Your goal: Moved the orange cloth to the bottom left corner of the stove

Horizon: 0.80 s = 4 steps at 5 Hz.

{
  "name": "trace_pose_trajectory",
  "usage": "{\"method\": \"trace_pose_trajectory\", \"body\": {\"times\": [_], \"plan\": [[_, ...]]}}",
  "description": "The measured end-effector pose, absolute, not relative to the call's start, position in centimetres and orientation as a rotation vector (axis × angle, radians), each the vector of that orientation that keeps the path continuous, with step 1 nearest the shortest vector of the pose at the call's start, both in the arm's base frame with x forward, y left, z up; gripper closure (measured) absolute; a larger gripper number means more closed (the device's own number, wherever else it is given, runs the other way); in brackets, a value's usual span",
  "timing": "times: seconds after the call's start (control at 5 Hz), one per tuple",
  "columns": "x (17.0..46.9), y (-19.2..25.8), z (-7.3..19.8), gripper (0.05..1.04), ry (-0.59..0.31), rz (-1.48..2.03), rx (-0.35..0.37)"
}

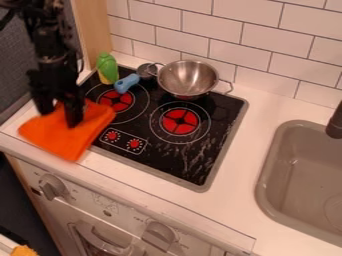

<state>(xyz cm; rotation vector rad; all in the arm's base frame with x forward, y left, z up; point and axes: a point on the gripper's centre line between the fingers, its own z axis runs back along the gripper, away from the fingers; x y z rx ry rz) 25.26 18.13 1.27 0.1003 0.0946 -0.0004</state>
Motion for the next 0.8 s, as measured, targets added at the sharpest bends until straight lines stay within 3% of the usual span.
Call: {"method": "trace_pose_trajectory", "body": {"times": [0.2, 0.8], "plan": [[25.65, 17.79, 2.76, 0.083, 0.050, 0.010, 0.112], [25.75, 16.92, 3.47, 0.083, 0.046, 0.002, 0.059]]}}
